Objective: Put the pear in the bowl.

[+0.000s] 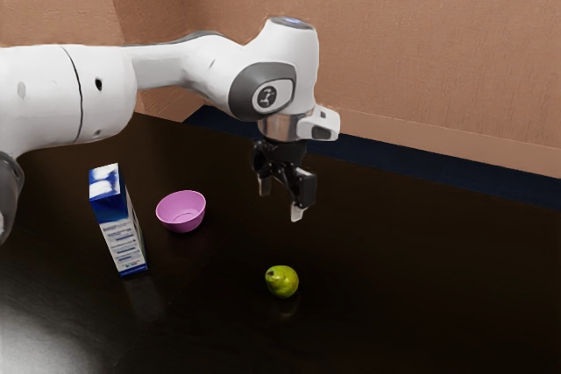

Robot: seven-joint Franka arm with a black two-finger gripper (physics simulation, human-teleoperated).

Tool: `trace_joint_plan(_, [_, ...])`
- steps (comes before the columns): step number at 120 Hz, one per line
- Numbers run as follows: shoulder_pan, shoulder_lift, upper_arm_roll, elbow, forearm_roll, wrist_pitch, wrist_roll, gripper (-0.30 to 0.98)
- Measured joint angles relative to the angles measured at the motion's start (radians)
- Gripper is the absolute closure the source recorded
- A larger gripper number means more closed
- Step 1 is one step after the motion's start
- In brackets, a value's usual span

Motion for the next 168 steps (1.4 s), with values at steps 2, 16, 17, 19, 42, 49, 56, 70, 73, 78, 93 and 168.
trace_joint_plan(2, [0.001,0.008,-0.001,-0.008,-0.003,0.008,-0.001,0.00])
trace_joint_plan(16, [0.017,0.043,-0.014,-0.090,-0.042,0.089,-0.004,0.00])
trace_joint_plan(17, [0.018,0.045,-0.014,-0.096,-0.046,0.096,-0.003,0.00])
trace_joint_plan(19, [0.020,0.047,-0.015,-0.109,-0.052,0.109,-0.002,0.00])
trace_joint_plan(42, [0.022,0.097,-0.017,-0.174,-0.087,0.231,0.021,0.00])
trace_joint_plan(49, [0.023,0.113,-0.016,-0.176,-0.091,0.255,0.030,0.00])
trace_joint_plan(56, [0.024,0.124,-0.017,-0.178,-0.095,0.275,0.038,0.00])
trace_joint_plan(70, [0.024,0.139,-0.016,-0.201,-0.103,0.322,0.052,0.00])
trace_joint_plan(73, [0.024,0.143,-0.016,-0.203,-0.103,0.329,0.055,0.00])
trace_joint_plan(78, [0.025,0.148,-0.016,-0.207,-0.103,0.341,0.059,0.00])
trace_joint_plan(93, [0.028,0.154,-0.015,-0.227,-0.100,0.365,0.072,0.00])
trace_joint_plan(168, [0.031,0.163,-0.015,-0.241,-0.098,0.399,0.110,0.29])
